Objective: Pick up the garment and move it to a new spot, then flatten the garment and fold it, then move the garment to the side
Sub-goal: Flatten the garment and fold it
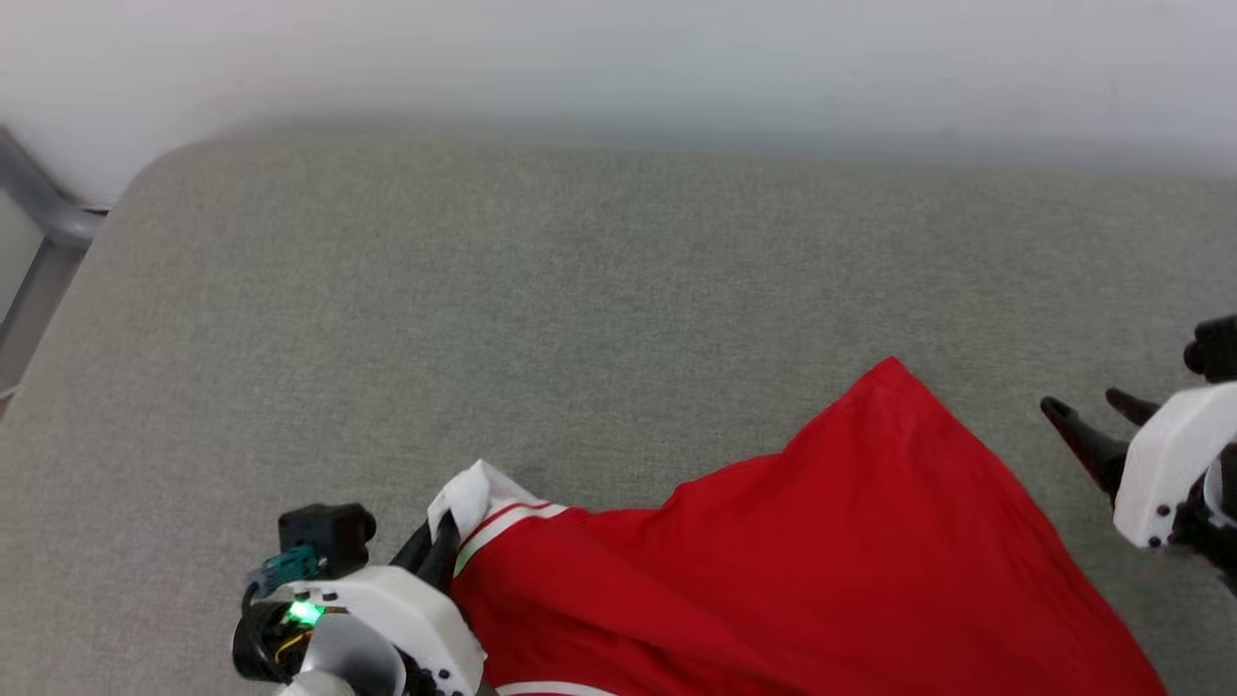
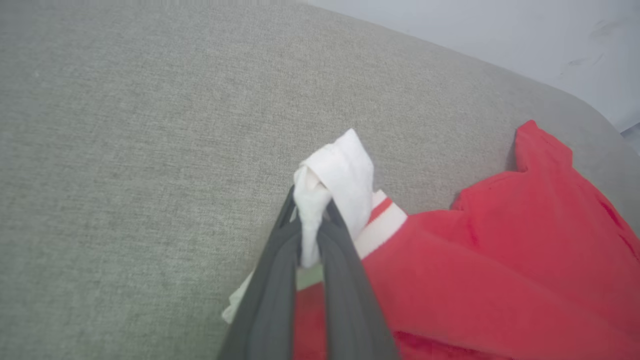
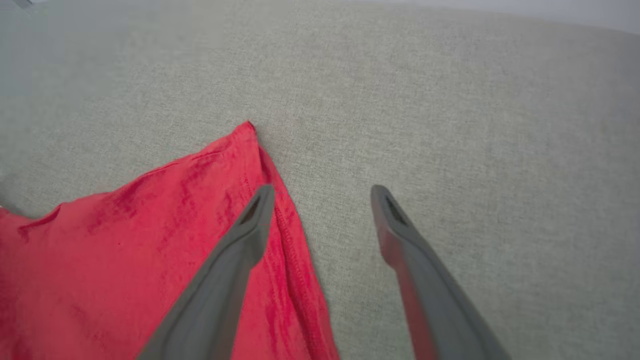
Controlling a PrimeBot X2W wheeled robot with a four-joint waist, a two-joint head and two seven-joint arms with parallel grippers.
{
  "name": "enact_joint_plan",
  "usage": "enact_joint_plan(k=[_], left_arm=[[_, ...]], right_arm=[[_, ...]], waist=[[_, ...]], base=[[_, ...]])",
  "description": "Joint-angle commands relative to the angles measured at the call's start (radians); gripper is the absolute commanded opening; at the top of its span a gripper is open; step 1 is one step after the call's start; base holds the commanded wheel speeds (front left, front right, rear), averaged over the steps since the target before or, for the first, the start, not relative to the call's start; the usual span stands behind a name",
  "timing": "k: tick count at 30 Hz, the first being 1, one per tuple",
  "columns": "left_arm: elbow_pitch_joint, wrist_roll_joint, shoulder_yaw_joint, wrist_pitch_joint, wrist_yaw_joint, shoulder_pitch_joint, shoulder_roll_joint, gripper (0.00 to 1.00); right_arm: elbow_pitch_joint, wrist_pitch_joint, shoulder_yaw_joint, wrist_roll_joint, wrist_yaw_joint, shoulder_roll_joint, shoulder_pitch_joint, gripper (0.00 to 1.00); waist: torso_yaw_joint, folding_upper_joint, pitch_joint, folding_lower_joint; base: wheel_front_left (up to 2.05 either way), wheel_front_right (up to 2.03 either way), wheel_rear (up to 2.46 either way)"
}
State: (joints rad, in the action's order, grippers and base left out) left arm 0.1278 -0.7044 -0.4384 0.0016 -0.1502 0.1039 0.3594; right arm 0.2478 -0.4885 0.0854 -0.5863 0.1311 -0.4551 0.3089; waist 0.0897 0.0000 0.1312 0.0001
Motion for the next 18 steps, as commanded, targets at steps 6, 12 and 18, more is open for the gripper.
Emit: enact_joint_plan(k=[6,12,18], left_arm=[[-0.018,0.031,-0.027,-0.017,0.010,0.097,-0.044,0.00],[-0.023,0.050,-0.041,-0.042,0.020,0.146,-0.064,0.00],[-0.032,0.062,-0.046,-0.062,0.021,0.172,-0.072,0.00]], right_arm=[[-0.001,-0.175,0.143,-0.054,-0.001,-0.091,0.165,1.00],[0.050,-0.211,0.249,-0.070,-0.001,-0.107,0.257,1.00],[0.149,-0.224,0.370,-0.110,0.000,-0.109,0.268,1.00]], waist=[[0.091,0.0000,0.119,-0.0001],[0.122,0.0000,0.198,-0.0001],[0.136,0.0000,0.246,-0.0001]], base=[[0.00,0.00,0.00],[0.00,0.00,0.00],[0.00,0.00,0.00]])
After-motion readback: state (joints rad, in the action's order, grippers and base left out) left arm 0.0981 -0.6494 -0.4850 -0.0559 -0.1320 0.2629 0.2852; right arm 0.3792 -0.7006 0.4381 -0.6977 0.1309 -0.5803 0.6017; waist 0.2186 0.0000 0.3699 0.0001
